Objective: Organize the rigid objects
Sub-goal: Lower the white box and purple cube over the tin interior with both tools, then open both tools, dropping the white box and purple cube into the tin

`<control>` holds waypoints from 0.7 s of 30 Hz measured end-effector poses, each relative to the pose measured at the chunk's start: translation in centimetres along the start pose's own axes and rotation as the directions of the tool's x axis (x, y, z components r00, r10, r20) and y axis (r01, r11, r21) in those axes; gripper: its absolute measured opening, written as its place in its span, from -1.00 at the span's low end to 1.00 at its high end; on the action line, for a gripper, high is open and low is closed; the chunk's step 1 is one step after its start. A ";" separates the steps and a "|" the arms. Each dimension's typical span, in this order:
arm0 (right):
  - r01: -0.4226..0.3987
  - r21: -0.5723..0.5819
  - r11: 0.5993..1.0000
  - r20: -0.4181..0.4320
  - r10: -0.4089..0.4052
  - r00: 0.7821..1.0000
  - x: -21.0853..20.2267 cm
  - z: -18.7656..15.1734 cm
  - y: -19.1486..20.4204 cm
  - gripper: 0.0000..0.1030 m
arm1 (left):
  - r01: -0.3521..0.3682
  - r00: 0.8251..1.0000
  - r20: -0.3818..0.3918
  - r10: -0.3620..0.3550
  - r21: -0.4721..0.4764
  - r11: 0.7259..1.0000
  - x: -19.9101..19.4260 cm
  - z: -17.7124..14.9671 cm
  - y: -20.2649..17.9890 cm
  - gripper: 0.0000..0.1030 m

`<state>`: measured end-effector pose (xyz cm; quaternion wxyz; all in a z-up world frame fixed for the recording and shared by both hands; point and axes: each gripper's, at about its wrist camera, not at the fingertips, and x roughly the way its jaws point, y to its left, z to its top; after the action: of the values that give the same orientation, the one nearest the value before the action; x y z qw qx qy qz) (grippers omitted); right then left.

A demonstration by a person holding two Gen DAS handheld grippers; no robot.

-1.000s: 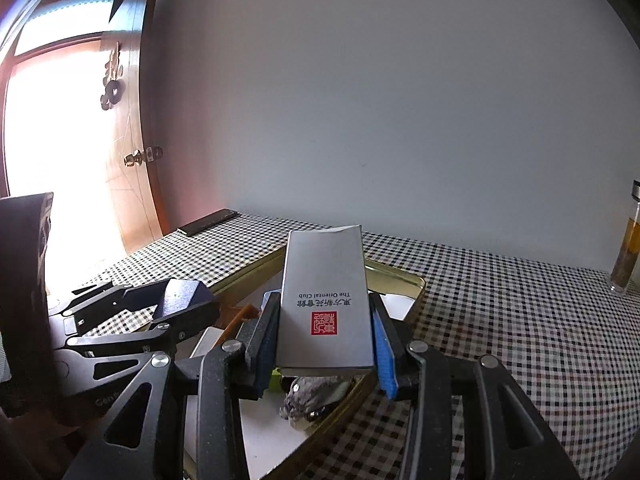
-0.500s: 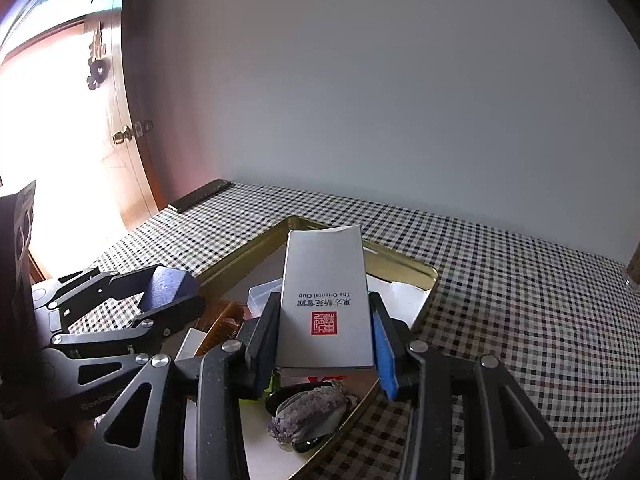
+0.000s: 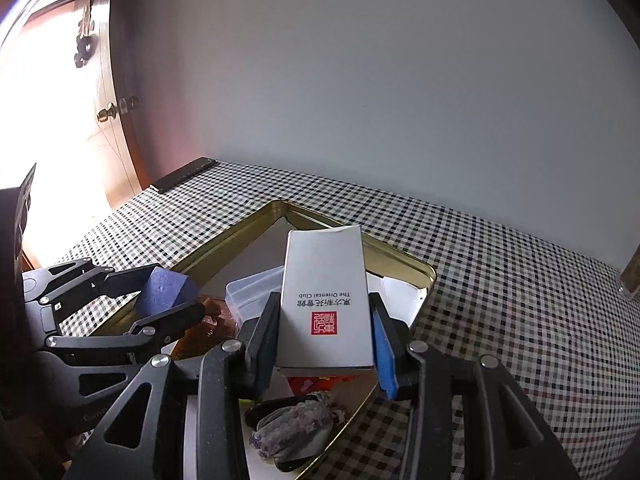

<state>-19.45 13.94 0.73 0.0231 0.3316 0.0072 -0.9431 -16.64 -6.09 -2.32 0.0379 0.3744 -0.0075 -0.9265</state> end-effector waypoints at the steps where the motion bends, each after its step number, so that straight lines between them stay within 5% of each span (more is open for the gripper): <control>1: 0.004 -0.001 1.000 -0.007 -0.004 1.000 0.1 0.1 0.0 -0.15 | 0.004 1.000 -0.004 -0.004 0.003 1.000 0.0 0.0 -0.1 -0.06; 14: 0.004 -0.026 1.000 -0.038 -0.005 0.999 0.3 -0.2 0.5 -0.14 | 0.003 1.000 -0.023 -0.002 0.032 0.999 0.8 -0.2 -0.5 -0.05; 18: -0.014 -0.040 0.999 -0.051 0.012 0.999 0.5 -0.3 0.9 -0.03 | -0.008 1.000 0.000 0.008 0.047 0.999 0.0 -0.3 -1.1 0.54; 21: -0.017 -0.041 0.999 -0.031 0.016 0.999 -0.1 -0.4 1.0 0.24 | -0.019 1.000 0.018 0.018 0.057 0.998 -0.9 -0.5 -1.2 0.72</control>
<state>-19.02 12.93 0.46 0.0375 0.3456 0.0243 -0.9373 -15.78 -4.77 -2.09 0.0356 0.3673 -0.0374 -0.9287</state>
